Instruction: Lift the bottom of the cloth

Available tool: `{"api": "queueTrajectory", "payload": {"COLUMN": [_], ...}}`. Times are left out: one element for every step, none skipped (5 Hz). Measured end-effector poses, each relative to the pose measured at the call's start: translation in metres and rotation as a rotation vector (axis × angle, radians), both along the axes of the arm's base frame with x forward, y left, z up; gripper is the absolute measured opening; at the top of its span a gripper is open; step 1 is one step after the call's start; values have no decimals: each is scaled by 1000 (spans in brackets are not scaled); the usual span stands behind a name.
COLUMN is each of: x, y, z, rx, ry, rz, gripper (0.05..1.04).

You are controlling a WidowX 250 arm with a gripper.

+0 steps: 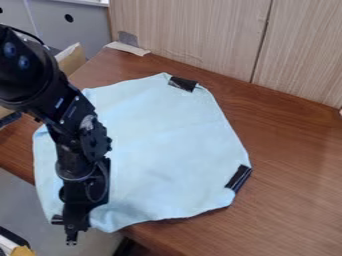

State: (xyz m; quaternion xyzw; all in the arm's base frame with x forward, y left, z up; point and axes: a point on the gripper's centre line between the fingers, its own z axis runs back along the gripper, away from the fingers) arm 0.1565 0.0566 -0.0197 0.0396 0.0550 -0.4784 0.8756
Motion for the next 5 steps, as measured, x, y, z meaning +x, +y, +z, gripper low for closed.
{"api": "queueTrajectory", "payload": {"x": [1, 0, 0, 13, 17], "y": [4, 4, 3, 1, -2], "z": [-3, -3, -2, 10, 19], "rx": [18, 2, -5, -40, -64], "ry": [14, 23, 29, -21, -32], "rz": [33, 51, 56, 66, 82], "gripper": [499, 807, 999, 1001, 1001]}}
